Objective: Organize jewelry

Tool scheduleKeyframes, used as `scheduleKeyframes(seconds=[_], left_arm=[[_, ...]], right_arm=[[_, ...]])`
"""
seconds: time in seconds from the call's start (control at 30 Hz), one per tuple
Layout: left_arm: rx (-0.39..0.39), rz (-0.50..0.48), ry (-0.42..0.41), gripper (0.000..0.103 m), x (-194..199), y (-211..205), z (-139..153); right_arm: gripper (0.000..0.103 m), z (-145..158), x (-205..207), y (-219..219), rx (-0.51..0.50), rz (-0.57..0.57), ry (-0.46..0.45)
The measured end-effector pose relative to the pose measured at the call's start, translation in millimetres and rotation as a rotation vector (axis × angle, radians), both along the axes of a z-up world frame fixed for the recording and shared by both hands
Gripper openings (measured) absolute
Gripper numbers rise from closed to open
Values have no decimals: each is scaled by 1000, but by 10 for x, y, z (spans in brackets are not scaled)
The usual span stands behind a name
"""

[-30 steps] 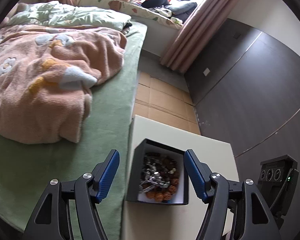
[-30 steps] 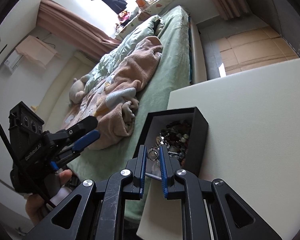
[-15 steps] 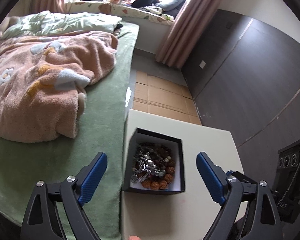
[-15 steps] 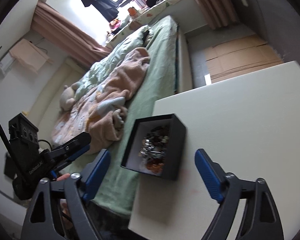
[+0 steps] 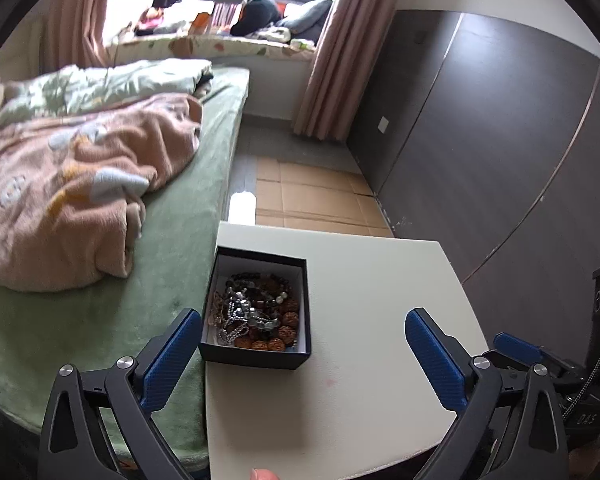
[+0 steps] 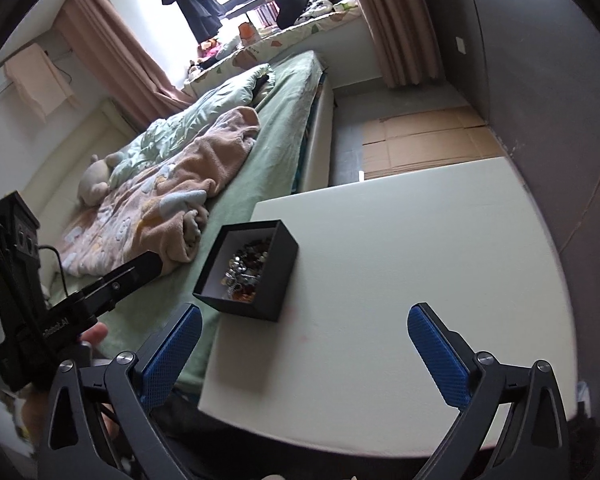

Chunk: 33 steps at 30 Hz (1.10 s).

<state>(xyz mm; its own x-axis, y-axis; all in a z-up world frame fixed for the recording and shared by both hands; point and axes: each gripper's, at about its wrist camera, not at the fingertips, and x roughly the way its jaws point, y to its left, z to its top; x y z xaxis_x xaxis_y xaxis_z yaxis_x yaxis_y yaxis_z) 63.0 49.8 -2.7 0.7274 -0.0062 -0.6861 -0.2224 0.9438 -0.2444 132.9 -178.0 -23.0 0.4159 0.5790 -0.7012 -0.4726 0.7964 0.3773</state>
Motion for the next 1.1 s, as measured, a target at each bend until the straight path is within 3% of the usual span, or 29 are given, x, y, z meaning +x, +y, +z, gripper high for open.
scheduleKeyframes(seconds=[0.27, 0.47, 0.67, 0.8, 0.93, 1.1], left_arm=[[71, 37, -69, 102, -191, -285, 216], [134, 39, -60, 102, -259, -434, 263], [151, 45, -75, 102, -338, -480, 315], [156, 54, -83, 102, -375, -460, 354], [154, 66, -91, 102, -407, -426, 371], [154, 71, -92, 102, -414, -398, 375]], right_arm=[[103, 123, -98, -267, 26, -9, -20], [103, 205, -227, -367, 37, 25, -40], [103, 219, -327, -359, 8, 36, -56], [103, 284, -390, -373, -44, -13, -133], [103, 305, -392, -432, -4, -25, -137], [103, 267, -401, -387, -45, -34, -141]])
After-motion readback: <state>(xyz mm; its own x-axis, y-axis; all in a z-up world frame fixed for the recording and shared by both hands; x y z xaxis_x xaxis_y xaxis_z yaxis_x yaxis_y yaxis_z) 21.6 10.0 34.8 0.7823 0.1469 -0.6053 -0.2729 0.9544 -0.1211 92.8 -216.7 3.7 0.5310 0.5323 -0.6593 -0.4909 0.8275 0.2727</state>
